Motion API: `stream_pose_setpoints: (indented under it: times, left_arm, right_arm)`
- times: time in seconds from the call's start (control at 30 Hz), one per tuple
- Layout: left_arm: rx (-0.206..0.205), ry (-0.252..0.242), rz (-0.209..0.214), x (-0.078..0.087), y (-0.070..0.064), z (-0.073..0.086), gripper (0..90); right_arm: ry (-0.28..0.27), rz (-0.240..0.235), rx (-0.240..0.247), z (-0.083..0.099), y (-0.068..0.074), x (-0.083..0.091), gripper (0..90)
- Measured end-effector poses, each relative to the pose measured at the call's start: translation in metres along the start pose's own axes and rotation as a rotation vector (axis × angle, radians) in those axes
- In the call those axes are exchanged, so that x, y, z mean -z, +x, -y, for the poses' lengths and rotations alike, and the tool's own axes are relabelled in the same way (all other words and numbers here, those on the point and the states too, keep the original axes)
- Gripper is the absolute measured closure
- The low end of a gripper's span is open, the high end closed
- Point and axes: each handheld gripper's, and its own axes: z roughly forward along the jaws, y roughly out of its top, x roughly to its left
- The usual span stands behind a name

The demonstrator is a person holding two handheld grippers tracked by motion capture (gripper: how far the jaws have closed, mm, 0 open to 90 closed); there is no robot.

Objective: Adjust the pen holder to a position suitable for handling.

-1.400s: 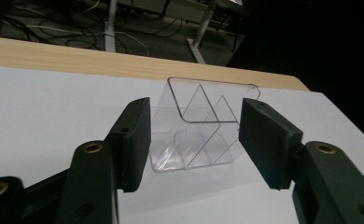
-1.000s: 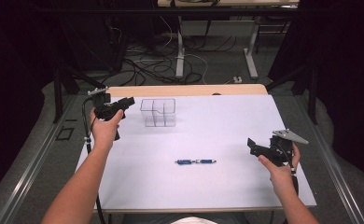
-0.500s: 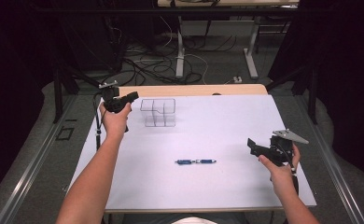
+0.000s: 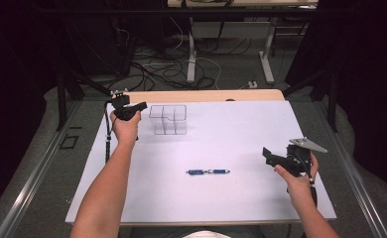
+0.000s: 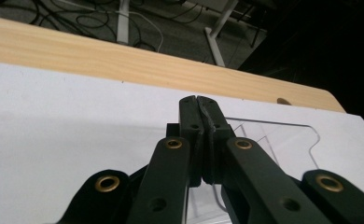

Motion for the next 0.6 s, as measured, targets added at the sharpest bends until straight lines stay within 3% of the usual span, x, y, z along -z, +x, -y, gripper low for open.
stream_pose_setpoints:
  times: [0.33,0.5,0.6]
  left_arm:
    - [0.012,0.076,-0.015,-0.013,0.006,0.006,90.0]
    - [0.029,0.079,-0.003,-0.019,0.007,0.009,90.0]
    - [0.016,0.093,0.001,-0.021,0.007,0.009,90.0]
  right_arm:
    - [0.009,-0.001,0.001,0.000,0.000,0.000,3.5]
    - [0.012,-0.002,0.002,0.001,0.000,0.000,3.7]
    - [0.012,-0.003,0.004,0.001,0.001,-0.001,4.1]
